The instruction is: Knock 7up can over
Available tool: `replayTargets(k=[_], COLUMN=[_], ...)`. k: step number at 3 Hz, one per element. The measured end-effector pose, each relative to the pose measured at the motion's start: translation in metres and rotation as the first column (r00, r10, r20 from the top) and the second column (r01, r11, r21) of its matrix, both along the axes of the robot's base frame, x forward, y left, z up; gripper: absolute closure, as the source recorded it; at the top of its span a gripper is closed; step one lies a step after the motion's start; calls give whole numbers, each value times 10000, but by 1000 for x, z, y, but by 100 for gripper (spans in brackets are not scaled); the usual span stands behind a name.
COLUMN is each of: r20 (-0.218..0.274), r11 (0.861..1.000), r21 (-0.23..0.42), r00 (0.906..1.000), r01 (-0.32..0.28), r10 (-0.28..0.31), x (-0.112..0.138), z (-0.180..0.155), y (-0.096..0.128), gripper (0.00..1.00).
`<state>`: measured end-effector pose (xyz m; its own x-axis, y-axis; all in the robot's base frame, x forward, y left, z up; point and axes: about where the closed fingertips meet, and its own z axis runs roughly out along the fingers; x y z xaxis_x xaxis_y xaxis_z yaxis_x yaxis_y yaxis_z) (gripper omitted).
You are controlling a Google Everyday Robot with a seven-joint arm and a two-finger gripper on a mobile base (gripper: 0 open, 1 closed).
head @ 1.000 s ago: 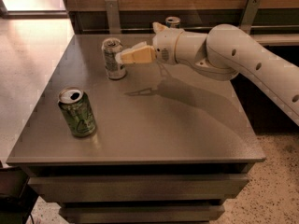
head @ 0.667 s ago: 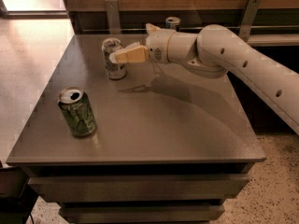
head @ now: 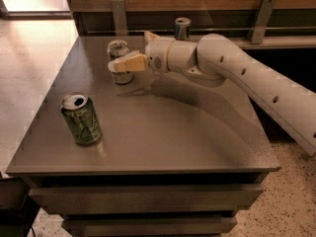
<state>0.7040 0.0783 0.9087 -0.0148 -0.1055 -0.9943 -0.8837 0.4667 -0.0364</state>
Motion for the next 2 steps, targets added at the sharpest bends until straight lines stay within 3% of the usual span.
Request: replayTargets(k=[2], r20=[-46], r11=[9990], r21=[250], r00=[9993], r01=[-378], r10=[379], x=[4], z=[-12], y=[18], gripper=[0])
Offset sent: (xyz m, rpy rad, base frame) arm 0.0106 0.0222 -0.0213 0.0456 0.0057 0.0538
